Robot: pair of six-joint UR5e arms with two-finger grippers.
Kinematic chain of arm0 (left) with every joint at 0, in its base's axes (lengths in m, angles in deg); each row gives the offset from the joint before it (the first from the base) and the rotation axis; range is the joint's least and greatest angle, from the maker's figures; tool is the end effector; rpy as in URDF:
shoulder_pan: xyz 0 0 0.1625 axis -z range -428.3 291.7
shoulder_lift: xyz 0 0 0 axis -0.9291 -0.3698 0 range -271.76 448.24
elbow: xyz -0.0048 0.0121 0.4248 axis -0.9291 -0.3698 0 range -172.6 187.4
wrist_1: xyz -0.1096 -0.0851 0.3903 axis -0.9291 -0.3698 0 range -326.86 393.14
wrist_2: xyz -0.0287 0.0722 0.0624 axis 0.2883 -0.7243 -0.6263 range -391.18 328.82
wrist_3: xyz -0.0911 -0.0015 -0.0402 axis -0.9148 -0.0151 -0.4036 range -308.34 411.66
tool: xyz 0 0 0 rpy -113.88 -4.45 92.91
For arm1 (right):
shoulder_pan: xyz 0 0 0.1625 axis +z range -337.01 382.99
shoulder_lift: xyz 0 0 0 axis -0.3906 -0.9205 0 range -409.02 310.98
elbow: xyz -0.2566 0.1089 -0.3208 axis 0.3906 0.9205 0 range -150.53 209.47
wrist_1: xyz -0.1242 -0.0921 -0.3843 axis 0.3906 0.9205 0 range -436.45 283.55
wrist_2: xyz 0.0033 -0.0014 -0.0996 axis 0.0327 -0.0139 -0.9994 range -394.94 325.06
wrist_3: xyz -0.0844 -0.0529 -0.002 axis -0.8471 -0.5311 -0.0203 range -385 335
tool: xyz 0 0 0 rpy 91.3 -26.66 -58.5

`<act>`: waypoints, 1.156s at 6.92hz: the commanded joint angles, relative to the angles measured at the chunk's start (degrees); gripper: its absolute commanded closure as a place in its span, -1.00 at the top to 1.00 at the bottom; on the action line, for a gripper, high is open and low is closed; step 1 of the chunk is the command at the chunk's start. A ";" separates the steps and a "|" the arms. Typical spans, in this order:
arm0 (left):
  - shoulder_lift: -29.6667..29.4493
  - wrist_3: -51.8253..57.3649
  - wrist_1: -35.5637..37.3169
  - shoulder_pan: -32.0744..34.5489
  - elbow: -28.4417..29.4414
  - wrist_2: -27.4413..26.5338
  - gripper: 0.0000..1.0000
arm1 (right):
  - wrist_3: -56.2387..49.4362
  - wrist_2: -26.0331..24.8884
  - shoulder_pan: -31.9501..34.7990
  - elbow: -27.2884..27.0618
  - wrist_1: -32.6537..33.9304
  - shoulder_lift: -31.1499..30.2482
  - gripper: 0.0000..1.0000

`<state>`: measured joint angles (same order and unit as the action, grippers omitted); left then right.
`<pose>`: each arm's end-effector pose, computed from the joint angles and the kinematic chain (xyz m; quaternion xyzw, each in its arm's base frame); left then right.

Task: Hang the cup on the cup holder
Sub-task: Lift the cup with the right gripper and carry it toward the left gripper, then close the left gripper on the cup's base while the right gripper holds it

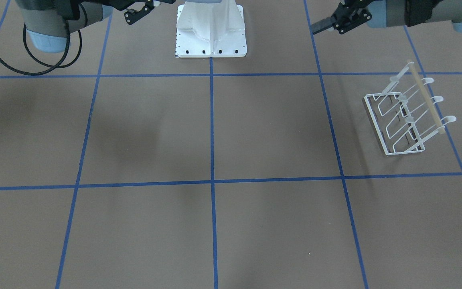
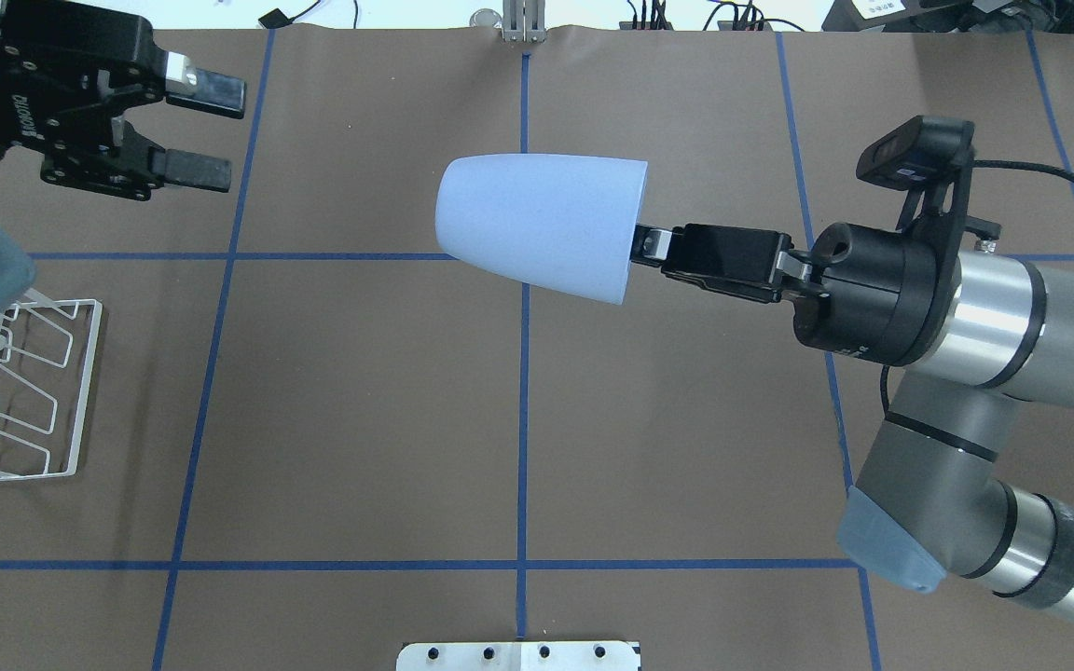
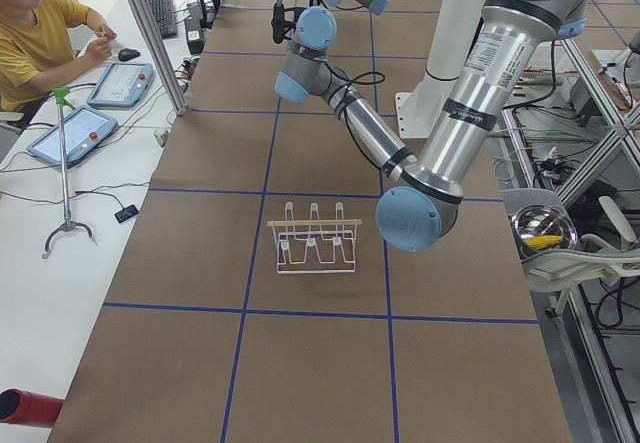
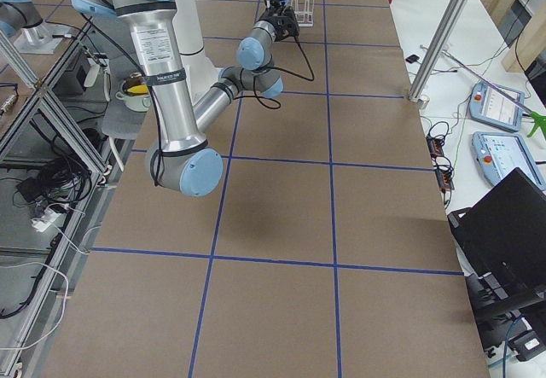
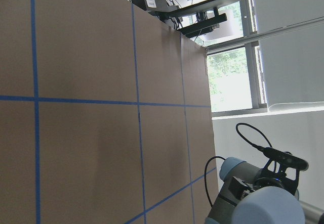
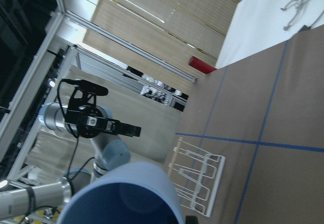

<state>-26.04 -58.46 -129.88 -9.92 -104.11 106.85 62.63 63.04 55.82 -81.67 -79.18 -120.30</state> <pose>0.1901 -0.4216 0.1494 0.0619 0.8108 -0.0229 0.5816 -0.3072 -0.3403 0.1736 0.2495 -0.8791 0.0439 0.4037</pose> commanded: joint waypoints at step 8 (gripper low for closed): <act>0.11 -4.54 -3.95 -7.04 -1.16 -2.67 0.96 | -5.45 0.91 0.31 3.12 0.02 3.60 -1.00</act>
<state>-25.80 -60.73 -132.43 -15.70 -105.03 104.31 57.52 64.11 56.69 -78.55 -78.09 -117.57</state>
